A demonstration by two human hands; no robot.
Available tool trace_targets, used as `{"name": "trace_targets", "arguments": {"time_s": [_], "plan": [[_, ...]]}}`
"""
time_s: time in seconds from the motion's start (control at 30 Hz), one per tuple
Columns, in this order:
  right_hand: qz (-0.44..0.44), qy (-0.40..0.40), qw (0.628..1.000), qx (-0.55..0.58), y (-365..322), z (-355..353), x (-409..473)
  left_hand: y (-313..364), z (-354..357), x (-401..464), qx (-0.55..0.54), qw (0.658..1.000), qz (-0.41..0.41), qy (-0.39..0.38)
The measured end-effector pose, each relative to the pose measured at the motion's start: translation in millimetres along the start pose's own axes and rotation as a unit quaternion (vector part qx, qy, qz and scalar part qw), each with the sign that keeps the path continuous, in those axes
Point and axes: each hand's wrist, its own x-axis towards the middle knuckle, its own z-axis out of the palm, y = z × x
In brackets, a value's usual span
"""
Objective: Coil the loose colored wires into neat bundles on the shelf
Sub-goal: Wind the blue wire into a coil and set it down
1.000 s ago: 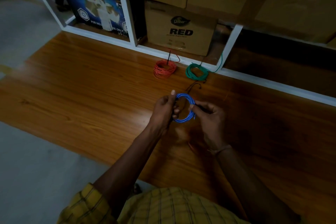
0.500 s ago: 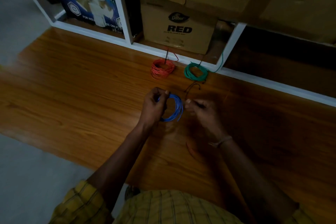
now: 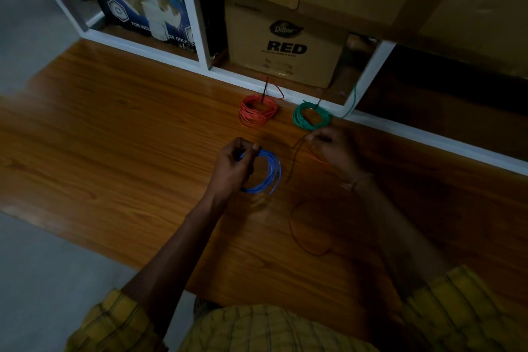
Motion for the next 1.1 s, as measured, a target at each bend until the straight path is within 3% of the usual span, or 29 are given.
{"name": "trace_targets", "arguments": {"time_s": [0.13,0.37,0.53,0.6,0.77,0.87,0.97,1.1], "plan": [[0.047,0.006,0.999,0.024,18,17,-9,3,2,3,-0.025,1.0,-0.016,0.0],[0.053,-0.057,0.973,-0.218,16,1,-17,7,0,8,-0.061,0.998,-0.033,0.003],[0.05,0.007,0.99,-0.129,-8,5,9,7,-5,9,-0.062,0.997,-0.038,0.003],[0.045,-0.014,0.991,-0.127,-2,17,21,7,-6,9,-0.067,0.997,-0.034,0.001],[0.063,-0.001,0.995,-0.08,82,65,79,5,-6,9,-0.071,0.997,-0.042,-0.004],[0.127,0.025,0.991,-0.031,67,71,49,4,-5,9,-0.075,0.996,-0.046,-0.006],[0.12,0.094,0.988,-0.012,86,77,47,5,-3,9,-0.091,0.994,-0.054,-0.008],[0.085,0.12,0.988,-0.042,59,67,10,6,0,6,-0.1,0.993,-0.067,-0.011]]}}
